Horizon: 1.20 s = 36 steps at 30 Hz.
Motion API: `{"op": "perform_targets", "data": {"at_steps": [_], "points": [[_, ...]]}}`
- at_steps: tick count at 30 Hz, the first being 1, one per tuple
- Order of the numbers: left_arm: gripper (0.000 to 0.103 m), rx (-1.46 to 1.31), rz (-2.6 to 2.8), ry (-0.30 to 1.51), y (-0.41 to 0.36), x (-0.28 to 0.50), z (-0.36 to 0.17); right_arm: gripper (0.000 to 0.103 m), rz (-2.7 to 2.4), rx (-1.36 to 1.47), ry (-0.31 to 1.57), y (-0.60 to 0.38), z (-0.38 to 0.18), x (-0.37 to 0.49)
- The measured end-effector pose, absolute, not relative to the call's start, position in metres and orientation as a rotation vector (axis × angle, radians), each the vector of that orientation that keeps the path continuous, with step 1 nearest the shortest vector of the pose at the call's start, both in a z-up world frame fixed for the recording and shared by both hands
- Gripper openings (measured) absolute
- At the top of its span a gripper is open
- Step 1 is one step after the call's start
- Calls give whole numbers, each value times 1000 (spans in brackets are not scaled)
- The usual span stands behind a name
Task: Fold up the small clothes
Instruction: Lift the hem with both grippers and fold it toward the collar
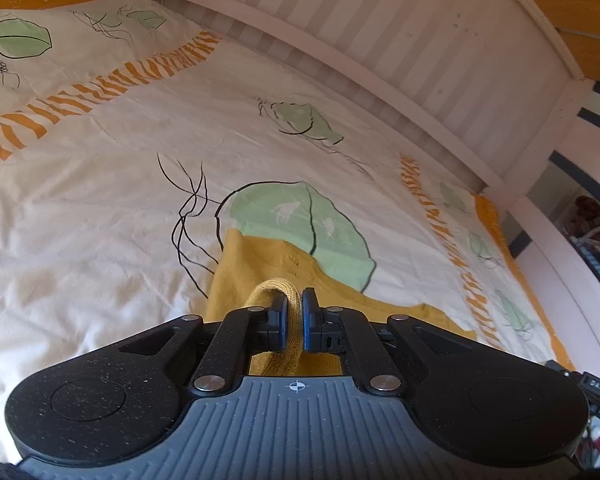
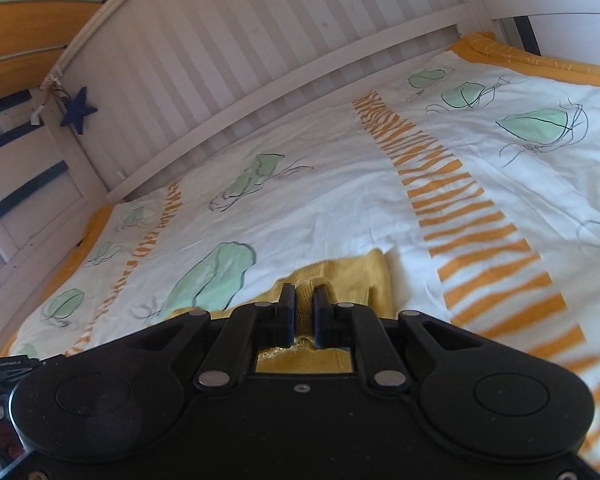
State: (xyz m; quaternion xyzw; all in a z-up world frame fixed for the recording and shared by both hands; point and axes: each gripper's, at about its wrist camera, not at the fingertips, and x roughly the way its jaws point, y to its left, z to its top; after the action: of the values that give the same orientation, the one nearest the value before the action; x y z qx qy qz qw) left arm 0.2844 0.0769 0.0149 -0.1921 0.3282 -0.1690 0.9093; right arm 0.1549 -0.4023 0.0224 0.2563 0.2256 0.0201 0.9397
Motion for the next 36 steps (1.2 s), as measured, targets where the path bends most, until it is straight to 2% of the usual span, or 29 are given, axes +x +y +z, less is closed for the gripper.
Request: {"op": "perform_targets", "data": {"at_steps": [9, 16, 17, 18, 20, 22, 24, 32, 35, 36], "points": [[6, -364, -229, 696, 76, 337, -13, 16, -35, 529, 542, -412, -12, 220], [8, -352, -315, 761, 83, 314, -23, 16, -45, 512, 566, -411, -27, 223], [12, -358, -327, 762, 84, 308, -24, 16, -46, 509, 568, -410, -28, 221], [23, -363, -338, 755, 86, 302, -23, 16, -47, 508, 569, -410, -30, 221], [33, -369, -355, 732, 87, 291, -21, 16, -46, 506, 568, -410, -31, 219], [34, -354, -374, 718, 85, 284, -19, 16, -45, 501, 569, -410, -31, 218], [41, -313, -383, 720, 79, 280, -17, 17, -42, 499, 569, -411, -30, 218], [42, -229, -372, 785, 61, 294, -35, 17, -27, 492, 565, -407, -24, 217], [41, -244, -389, 807, 59, 299, -41, 17, -23, 486, 565, -407, -23, 216], [37, -251, -400, 811, 58, 300, -42, 17, -22, 485, 566, -407, -23, 216]]}}
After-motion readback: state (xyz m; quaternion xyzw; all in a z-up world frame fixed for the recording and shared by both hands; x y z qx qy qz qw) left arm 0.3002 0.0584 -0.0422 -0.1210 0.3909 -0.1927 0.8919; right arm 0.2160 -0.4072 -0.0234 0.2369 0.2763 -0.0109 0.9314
